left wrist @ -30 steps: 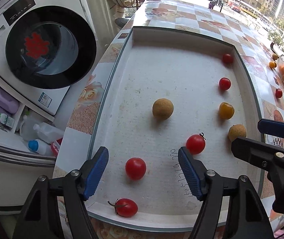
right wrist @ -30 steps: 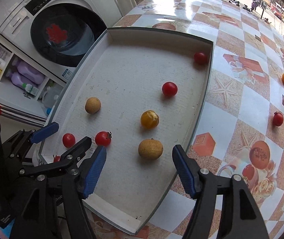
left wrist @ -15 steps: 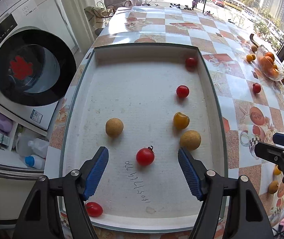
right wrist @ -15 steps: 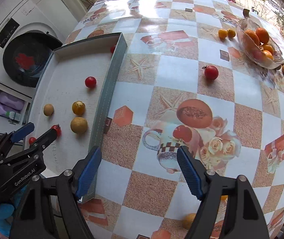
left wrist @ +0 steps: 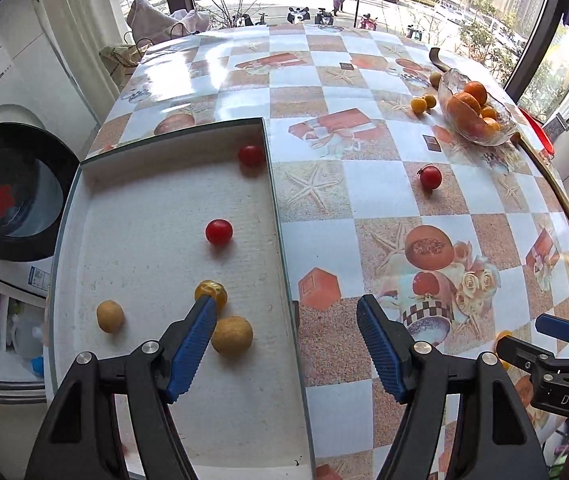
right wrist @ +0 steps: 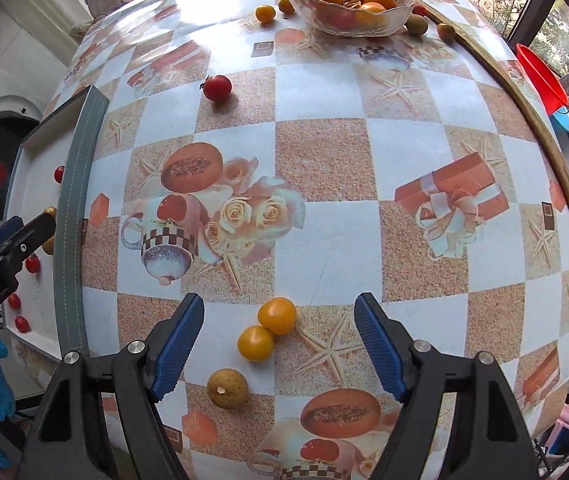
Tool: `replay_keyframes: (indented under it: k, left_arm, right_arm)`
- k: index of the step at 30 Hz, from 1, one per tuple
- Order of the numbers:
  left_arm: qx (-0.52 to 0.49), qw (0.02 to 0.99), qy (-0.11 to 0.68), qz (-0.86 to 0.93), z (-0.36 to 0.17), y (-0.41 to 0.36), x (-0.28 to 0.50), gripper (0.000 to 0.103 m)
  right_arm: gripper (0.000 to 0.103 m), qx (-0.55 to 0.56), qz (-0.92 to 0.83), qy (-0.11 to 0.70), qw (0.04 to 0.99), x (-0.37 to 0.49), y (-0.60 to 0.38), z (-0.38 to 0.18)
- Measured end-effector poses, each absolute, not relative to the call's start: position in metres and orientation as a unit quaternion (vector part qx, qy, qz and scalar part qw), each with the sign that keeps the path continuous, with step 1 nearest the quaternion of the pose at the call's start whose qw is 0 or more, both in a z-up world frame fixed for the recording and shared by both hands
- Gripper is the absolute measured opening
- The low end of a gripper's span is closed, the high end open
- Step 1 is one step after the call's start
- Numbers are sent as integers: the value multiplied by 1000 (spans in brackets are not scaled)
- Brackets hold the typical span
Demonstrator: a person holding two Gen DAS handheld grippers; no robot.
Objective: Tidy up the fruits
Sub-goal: 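Withdraw both open tools from the tray toward the remaining tomatoes, then grasp a yellow cherry tomato with right tool while left tool grasps a red tomato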
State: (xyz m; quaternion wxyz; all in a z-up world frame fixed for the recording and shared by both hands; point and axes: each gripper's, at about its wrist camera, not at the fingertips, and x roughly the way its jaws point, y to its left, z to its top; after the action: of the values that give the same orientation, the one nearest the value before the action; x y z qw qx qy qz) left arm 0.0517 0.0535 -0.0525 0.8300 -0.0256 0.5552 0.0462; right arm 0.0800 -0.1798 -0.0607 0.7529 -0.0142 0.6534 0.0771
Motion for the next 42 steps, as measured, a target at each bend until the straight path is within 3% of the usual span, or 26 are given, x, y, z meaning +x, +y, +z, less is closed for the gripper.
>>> replay_keyframes:
  k: [2, 7, 14, 19, 32, 33, 34, 36, 39, 42]
  left_arm:
    - [-21, 829, 558, 38, -55, 44, 58, 73]
    - [-14, 826, 564, 17, -61, 23, 79, 73]
    - [-12, 826, 564, -5, -70, -4, 113, 73]
    - [-19, 825, 565, -11, -80, -19, 138, 73]
    - [-5, 824, 566, -24, -97, -48, 182, 73]
    - [-6, 824, 566, -24, -98, -49, 182, 70]
    - [-7, 823, 567, -26, -99, -49, 182, 57]
    - [1, 825, 565, -23, -98, -51, 182, 52]
    - [4, 827, 561, -32, -96, -52, 180, 30]
    - [-2, 825, 563, -41, -95, -48, 176, 25]
  right_arm:
    - [77, -5, 73, 654, 753, 80, -182, -63]
    - [55, 14, 70, 661, 747, 78, -186, -70]
    - [42, 14, 75, 665, 743, 78, -184, -77]
    - [25, 2, 87, 663, 744, 75, -178, -78]
    - [23, 13, 106, 660, 744, 70, -184, -79]
    - [23, 14, 108, 660, 744, 71, -189, -79]
    - [22, 18, 110, 660, 743, 71, -192, -79]
    - [22, 25, 113, 660, 743, 71, -197, -80]
    - [22, 27, 115, 659, 742, 73, -202, -81]
    - [22, 27, 115, 659, 743, 75, -206, -81]
